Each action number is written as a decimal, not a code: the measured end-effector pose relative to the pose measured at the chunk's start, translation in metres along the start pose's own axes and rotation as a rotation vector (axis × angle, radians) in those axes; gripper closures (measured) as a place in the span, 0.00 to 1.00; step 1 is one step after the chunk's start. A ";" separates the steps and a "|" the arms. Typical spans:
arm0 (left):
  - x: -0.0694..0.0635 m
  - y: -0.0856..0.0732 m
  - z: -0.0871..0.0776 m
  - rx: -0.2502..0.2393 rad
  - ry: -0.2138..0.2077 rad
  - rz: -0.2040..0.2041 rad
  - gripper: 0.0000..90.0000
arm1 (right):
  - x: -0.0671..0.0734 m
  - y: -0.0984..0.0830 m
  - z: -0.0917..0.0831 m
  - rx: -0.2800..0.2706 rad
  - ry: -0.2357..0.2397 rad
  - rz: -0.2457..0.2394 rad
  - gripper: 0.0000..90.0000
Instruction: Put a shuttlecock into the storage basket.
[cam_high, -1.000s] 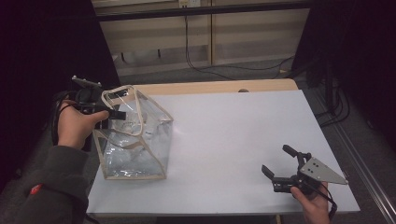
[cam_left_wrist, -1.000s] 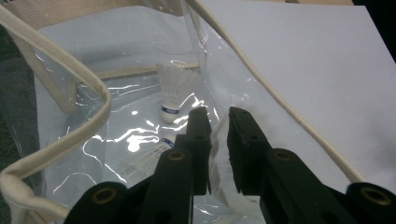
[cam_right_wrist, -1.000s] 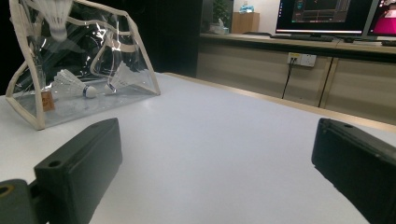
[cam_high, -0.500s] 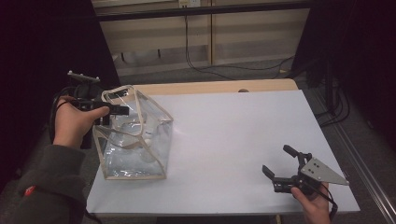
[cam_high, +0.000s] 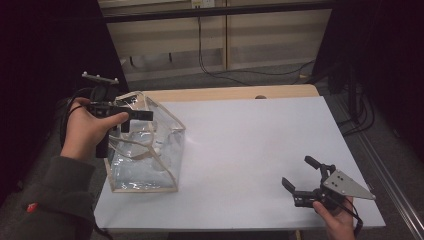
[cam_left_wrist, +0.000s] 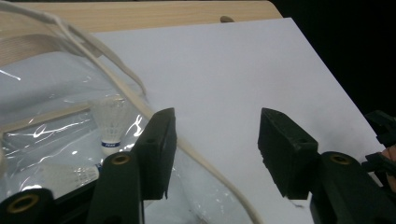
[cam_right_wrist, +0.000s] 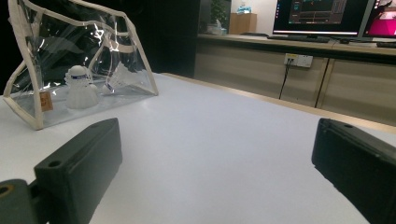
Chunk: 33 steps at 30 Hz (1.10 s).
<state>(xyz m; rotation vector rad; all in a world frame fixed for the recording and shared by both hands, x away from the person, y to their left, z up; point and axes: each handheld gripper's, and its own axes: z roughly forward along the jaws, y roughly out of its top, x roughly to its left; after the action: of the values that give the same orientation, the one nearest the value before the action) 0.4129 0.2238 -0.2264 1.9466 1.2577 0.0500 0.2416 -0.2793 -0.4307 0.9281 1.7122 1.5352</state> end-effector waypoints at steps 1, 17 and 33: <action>-0.002 0.000 0.001 -0.001 -0.005 0.001 0.50 | 0.000 0.000 0.000 0.001 -0.001 0.001 0.02; -0.025 0.001 0.016 0.011 -0.083 0.061 0.36 | 0.000 0.000 0.001 0.006 0.001 -0.002 0.02; -0.048 0.000 0.030 0.038 -0.154 0.131 0.28 | 0.000 0.000 0.000 0.002 0.001 -0.006 0.02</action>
<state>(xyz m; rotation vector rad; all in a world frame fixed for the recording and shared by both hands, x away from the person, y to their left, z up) 0.4016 0.1688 -0.2287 2.0227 1.0370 -0.0564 0.2419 -0.2787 -0.4305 0.9225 1.7163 1.5308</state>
